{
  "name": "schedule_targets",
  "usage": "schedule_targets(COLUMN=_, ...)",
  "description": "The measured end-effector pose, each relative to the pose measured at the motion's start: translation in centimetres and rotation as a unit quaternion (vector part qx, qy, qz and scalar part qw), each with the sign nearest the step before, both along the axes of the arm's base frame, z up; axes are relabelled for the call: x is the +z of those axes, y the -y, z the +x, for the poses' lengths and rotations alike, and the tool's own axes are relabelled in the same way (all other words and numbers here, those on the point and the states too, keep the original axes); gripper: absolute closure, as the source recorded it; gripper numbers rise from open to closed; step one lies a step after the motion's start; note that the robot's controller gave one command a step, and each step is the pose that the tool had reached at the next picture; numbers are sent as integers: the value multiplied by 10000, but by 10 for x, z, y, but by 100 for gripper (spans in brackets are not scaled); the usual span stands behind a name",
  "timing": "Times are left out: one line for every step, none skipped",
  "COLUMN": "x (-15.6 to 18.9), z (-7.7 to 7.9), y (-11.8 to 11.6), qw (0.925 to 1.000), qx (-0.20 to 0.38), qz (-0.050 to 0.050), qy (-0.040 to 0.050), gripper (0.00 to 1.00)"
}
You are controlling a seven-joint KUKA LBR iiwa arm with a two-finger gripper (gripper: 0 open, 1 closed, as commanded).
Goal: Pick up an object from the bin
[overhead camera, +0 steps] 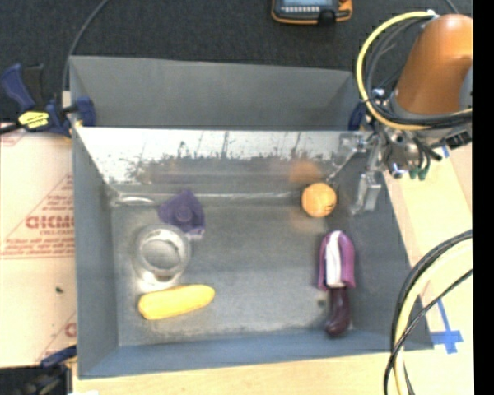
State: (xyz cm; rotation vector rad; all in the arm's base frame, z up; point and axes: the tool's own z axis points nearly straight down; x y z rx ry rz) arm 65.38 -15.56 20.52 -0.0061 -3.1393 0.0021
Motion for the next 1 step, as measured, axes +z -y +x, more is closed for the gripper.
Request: schedule_targets(x=5, z=1, y=-1, qw=10000, qx=22, qz=-7, qy=37, gripper=0)
